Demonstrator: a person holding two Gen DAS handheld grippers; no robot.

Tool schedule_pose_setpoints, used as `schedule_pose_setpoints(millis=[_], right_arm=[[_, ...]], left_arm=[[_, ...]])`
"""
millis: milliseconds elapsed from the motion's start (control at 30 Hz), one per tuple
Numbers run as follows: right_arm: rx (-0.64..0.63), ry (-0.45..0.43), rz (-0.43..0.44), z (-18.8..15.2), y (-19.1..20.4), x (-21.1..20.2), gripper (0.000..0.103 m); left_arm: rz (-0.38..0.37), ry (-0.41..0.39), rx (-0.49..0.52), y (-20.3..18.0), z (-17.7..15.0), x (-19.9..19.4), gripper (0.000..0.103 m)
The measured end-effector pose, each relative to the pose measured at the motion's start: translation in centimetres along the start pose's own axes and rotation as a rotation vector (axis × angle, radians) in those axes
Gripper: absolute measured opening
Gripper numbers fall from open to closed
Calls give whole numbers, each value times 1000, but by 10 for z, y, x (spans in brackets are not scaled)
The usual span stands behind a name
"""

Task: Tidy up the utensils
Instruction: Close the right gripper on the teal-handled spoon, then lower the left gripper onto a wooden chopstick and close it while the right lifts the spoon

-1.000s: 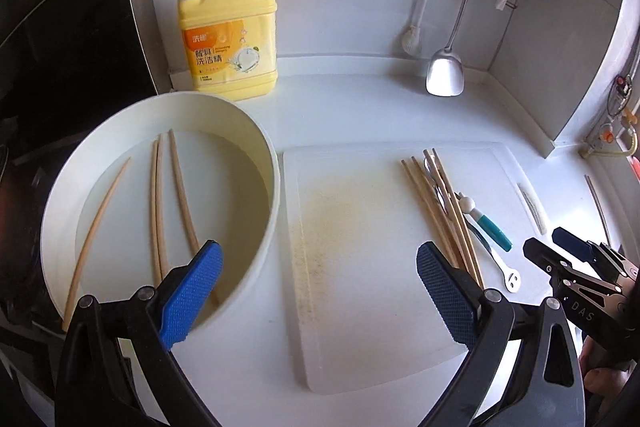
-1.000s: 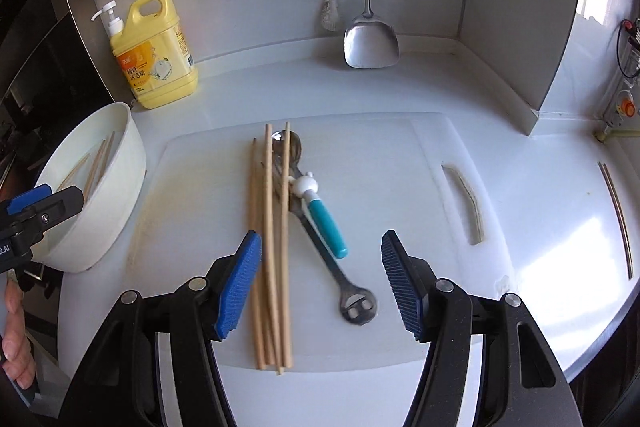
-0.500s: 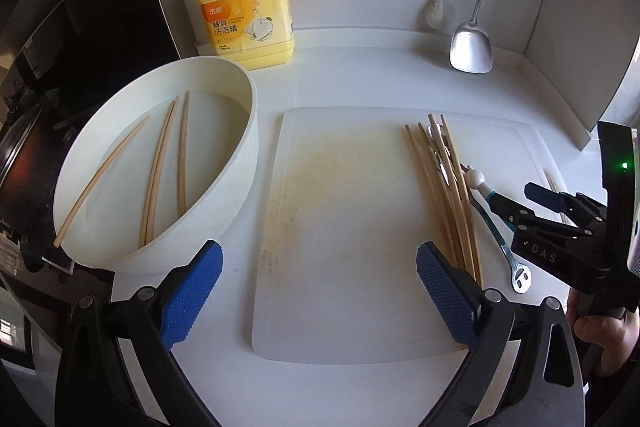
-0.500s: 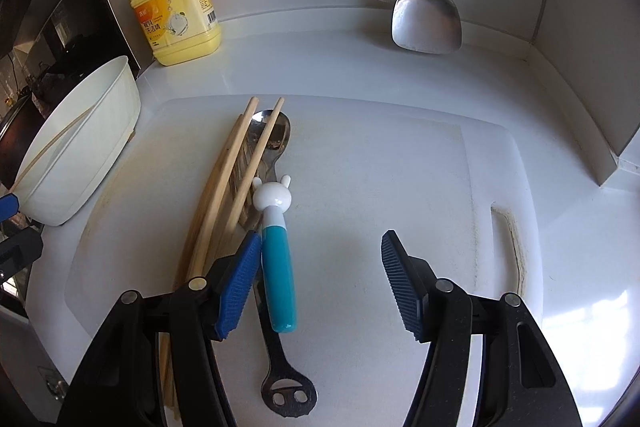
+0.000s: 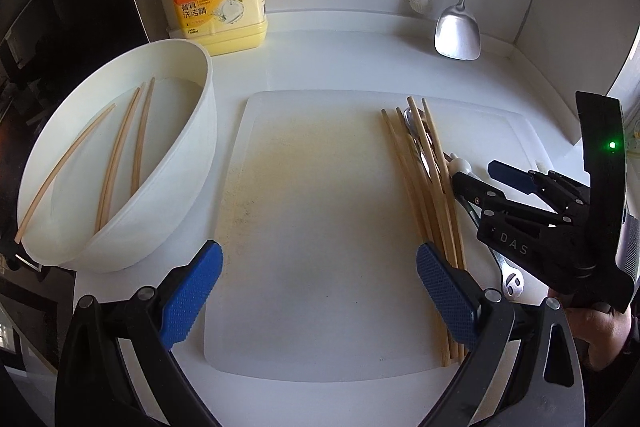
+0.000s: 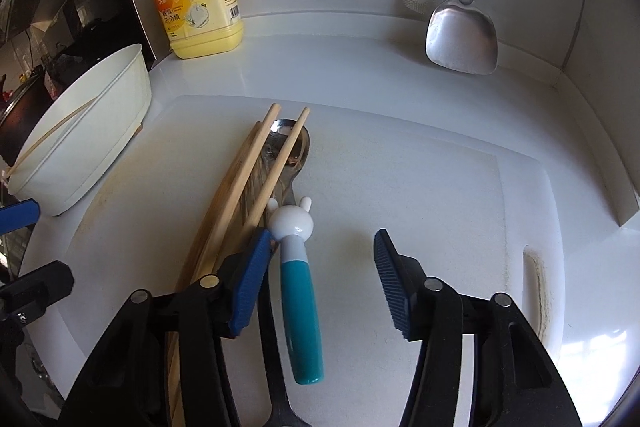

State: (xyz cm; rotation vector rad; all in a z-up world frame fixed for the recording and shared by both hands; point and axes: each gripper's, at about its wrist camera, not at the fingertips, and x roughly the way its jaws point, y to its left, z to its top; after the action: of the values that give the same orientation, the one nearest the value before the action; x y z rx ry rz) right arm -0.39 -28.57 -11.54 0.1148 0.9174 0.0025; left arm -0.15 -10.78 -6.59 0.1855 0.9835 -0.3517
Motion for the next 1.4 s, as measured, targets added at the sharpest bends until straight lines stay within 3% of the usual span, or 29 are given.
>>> schedule_pose_setpoints(millis=[67,267,700,1233,1300,1400], right_arm=[[-10,-8,17,-2,1,-1,27],[-4,-37,35,-11,-7,-8,15],[24,-57,-19,-26,-35,-23,15],[-13,-54,-50,-23,-34,-19,15],[-31,-47,-50,-20,-32,-16,19],[-52,-37,-42,-14,-30,-11,34]], left_arm=[[-6,-1,-3,-3,0,5,96],[-56,-7,-27,-12,-2,24,96],[-24,-20,-11,-34,-5,56,97],[35,-53,-39,-33,6,71,97],[39,-54,-42,-34,9,72,97],[40,-58,-42,-34,10,72,97]])
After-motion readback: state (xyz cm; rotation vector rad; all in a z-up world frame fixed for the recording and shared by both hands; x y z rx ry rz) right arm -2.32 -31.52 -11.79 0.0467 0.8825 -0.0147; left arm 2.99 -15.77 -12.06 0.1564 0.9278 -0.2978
